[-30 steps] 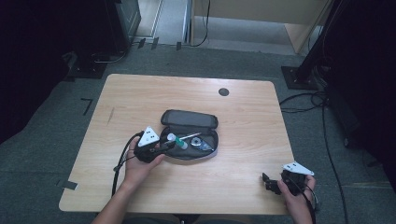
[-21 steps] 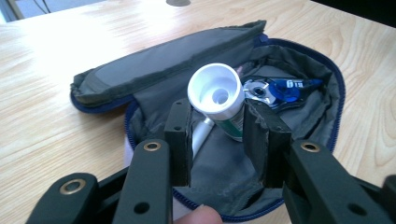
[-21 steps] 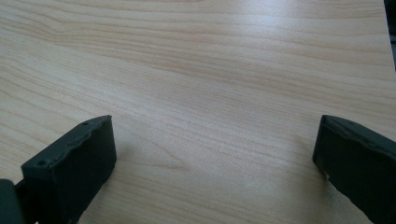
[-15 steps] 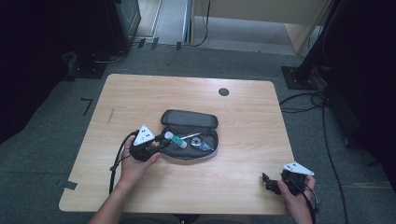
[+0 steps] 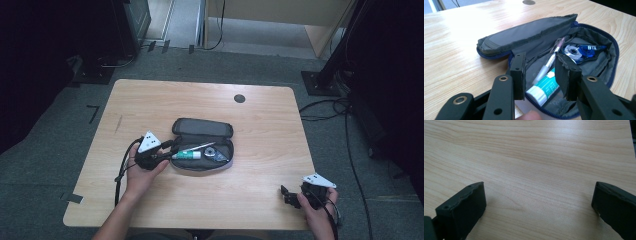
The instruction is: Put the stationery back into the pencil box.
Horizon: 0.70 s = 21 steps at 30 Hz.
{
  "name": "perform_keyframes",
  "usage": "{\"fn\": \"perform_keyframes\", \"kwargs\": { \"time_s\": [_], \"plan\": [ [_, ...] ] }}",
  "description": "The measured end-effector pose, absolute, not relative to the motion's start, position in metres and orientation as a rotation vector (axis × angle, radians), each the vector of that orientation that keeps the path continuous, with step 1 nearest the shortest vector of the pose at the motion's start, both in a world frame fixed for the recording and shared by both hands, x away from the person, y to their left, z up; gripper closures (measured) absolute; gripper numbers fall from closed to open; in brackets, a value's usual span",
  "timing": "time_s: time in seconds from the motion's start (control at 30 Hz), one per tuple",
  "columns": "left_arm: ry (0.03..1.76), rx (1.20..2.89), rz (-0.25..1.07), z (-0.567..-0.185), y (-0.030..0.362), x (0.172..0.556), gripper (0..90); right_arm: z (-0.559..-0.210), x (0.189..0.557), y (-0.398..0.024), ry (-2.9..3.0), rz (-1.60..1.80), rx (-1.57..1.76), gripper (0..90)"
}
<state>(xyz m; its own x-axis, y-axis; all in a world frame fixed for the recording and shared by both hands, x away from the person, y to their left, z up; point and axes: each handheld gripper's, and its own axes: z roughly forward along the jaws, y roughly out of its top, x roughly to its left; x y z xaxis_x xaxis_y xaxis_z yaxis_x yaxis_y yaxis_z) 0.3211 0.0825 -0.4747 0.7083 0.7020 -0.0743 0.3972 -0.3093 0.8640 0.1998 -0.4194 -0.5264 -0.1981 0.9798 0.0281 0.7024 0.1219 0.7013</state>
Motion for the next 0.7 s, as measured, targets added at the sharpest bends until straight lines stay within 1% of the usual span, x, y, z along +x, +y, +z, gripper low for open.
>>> {"fn": "perform_keyframes", "kwargs": {
  "time_s": [0.17,0.33,0.47,0.57,0.7],
  "plan": [
    [0.84,1.988,0.387,-0.478,0.077,0.32,63.8,-0.526,0.2,-0.419,1.961,0.83,1.623,0.0],
    [0.808,2.028,0.388,-0.481,0.069,0.317,70.9,-0.526,0.2,-0.419,1.961,0.83,1.623,0.0],
    [0.816,2.012,0.383,-0.481,0.069,0.316,69.9,-0.526,0.2,-0.419,1.961,0.83,1.624,0.0],
    [0.84,1.99,0.386,-0.481,0.071,0.316,63.6,-0.526,0.2,-0.419,1.961,0.83,1.624,0.0],
    [0.877,1.978,0.405,-0.481,0.077,0.314,50.7,-0.526,0.2,-0.419,1.961,0.83,1.624,0.0]
  ]
}}
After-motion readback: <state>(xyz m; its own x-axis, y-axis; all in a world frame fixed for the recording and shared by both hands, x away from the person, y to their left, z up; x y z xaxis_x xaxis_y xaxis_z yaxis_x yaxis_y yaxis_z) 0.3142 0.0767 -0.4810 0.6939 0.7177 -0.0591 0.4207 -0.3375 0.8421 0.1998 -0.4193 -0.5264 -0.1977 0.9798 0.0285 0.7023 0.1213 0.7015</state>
